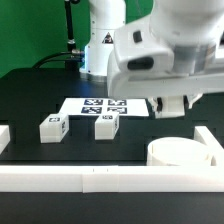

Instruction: Assemble stool

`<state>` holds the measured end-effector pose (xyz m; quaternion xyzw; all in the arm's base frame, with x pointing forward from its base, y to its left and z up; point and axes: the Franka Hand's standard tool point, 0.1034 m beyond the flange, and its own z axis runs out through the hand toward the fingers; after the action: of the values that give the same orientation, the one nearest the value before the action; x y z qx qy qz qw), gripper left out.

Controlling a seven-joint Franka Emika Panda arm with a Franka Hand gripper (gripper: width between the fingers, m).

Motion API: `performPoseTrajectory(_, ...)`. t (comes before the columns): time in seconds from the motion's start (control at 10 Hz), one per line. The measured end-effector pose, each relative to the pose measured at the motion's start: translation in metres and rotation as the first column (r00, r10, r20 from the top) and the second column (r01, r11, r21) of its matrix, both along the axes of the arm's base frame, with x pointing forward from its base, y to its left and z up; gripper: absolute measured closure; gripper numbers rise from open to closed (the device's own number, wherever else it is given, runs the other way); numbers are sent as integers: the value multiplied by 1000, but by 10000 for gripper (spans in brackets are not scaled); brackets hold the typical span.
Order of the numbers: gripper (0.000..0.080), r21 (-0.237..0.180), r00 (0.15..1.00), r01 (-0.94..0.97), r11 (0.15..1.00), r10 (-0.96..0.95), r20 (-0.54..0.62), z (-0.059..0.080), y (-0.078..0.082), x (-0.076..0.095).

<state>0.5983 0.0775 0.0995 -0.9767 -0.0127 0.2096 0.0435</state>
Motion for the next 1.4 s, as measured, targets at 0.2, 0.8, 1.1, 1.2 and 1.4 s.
performPoseTrajectory(0.2,475,2,975,15,1000,-15,223,7,2,13)
performPoseTrajectory(0.8,475,27,706,17,999,-31,707,26,16,28)
performPoseTrajectory(1.1,475,32,663,20,999,-37,748,20,16,25)
performPoseTrajectory(1.2,475,9,624,-38,999,17,781,18,22,24)
performPoseTrajectory(1.4,475,-44,601,-130,991,114,791,20,28,24)
